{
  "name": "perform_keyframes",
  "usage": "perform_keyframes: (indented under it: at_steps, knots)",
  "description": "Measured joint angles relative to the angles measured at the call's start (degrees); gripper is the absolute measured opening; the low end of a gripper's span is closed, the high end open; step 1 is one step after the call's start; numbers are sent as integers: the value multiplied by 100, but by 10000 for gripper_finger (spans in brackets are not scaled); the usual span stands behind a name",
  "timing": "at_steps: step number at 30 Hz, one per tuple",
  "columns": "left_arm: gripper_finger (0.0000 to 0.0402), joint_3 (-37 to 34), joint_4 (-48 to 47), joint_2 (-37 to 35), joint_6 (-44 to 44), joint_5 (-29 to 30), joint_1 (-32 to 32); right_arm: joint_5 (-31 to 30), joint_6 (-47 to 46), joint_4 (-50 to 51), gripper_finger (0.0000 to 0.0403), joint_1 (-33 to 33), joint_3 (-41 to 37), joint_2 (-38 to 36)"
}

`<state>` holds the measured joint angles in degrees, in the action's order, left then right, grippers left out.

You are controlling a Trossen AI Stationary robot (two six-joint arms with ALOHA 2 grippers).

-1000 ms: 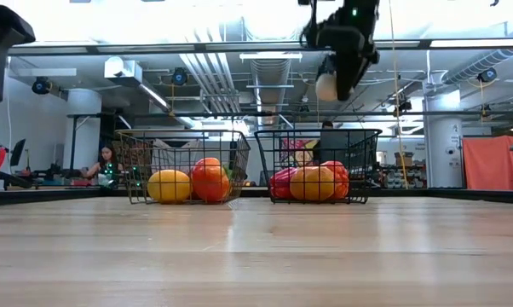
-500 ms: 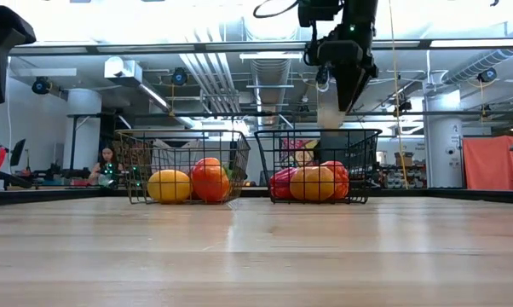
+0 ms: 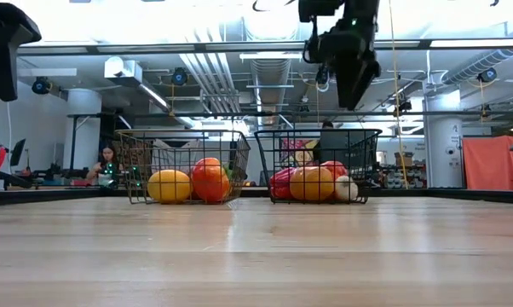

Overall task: Sort produce into baskets
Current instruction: Put the red tomato into the silver wire basket

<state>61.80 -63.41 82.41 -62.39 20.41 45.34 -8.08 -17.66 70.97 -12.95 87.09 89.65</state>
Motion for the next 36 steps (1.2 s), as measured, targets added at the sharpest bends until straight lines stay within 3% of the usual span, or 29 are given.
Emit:
perform_keyframes:
  at_steps: [7,14,23,30,36]
  knots:
    - [278,-35,371,0,25,289,11,917,-441,492,216,834,0,-7]
    - [278,-48,542,2,39,583,11,982,-1315,668,217,2079,0,-9]
    - [278,-48,960,2,426,1059,11,1006,-3216,676,219,3515,0,-16]
    - [278,-48,1789,2,1334,1535,4,1069,-4893,683,268,4496,-26,-16]
    - [278,-48,1951,2,1584,1914,4,1297,-6363,681,321,5264,-314,-18]
